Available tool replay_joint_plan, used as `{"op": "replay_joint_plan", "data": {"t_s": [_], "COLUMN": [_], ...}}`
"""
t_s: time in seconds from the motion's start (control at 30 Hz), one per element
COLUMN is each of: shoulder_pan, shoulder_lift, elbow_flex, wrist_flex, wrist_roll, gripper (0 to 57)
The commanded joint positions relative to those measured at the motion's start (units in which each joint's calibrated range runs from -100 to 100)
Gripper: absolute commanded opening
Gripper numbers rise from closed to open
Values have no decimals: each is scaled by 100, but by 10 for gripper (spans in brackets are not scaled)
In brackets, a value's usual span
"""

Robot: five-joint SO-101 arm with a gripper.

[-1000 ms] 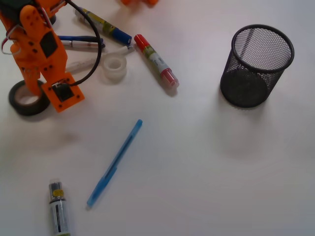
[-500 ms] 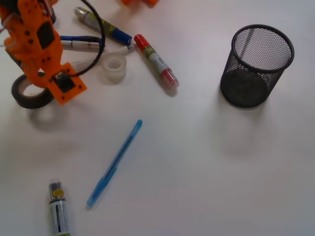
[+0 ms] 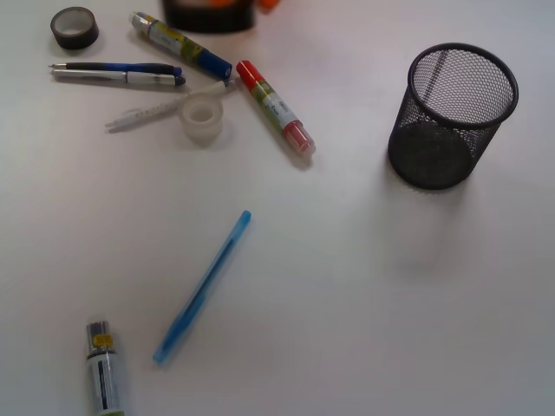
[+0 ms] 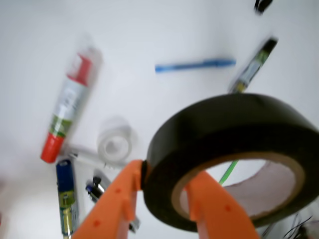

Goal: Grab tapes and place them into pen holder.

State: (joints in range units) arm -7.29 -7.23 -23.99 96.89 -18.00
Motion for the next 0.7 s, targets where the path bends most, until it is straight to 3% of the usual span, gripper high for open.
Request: {"op": "replay_joint_plan", "data": {"t_s": [0.0,0.23,0.47,0.67], "shoulder_pan": [-1488,-2819,-3200,-3066], "shoulder_lift": [-879,-565,540,991], "elbow_flex": [153,615,1131,1004], "wrist_flex": [-310,-1465,-2244,-2375], "wrist_roll": [-313,-547,-772,-767], "gripper": [3,3,3,3]}}
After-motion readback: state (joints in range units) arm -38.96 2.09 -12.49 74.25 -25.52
